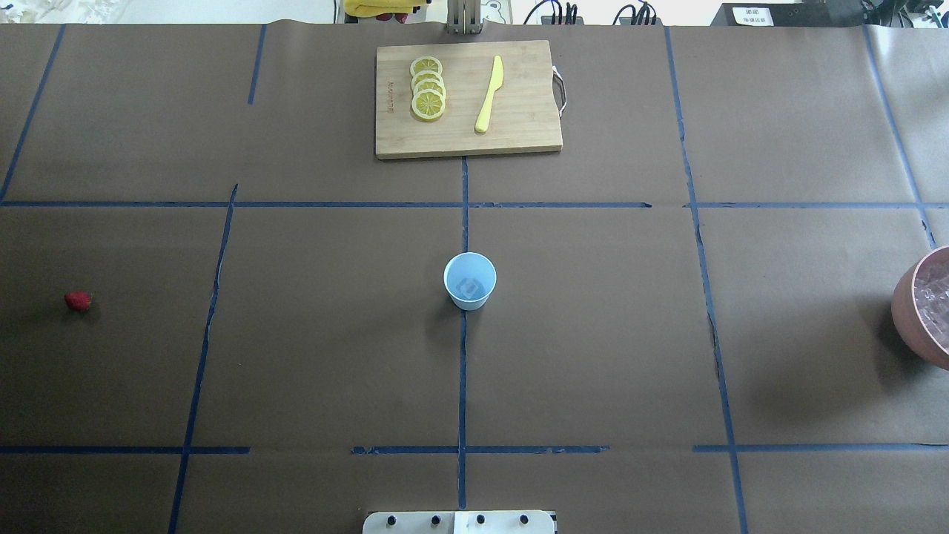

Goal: Put ice and strawberries in cup
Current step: 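Grasp another ice cube from the pink bowl with the right gripper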

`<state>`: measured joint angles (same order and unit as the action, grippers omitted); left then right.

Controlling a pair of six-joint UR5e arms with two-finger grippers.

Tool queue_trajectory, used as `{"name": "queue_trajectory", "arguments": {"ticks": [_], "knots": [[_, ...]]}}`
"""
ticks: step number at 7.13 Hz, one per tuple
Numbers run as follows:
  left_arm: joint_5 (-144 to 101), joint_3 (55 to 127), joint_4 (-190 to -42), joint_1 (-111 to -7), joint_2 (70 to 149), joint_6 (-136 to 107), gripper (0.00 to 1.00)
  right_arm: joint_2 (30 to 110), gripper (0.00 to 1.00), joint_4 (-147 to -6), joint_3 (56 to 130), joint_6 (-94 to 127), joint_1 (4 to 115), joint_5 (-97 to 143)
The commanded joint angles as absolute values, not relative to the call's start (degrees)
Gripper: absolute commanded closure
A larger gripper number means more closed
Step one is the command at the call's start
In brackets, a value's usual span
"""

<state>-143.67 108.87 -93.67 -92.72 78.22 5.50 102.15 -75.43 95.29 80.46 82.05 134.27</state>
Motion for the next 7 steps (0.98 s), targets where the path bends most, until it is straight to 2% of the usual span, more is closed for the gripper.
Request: {"name": "queue_trajectory", "arguments": {"ticks": [1, 7], "knots": [[-143.61, 108.81, -93.6, -92.64, 78.22, 5.54, 0.0, 103.79, 0.05, -73.22, 94.92, 80.25, 81.04, 134.3], [-143.7, 108.72, -93.6, -92.72, 78.22, 5.45, 0.0, 103.89, 0.09, -73.13, 94.57, 80.33, 78.05, 134.21]]}}
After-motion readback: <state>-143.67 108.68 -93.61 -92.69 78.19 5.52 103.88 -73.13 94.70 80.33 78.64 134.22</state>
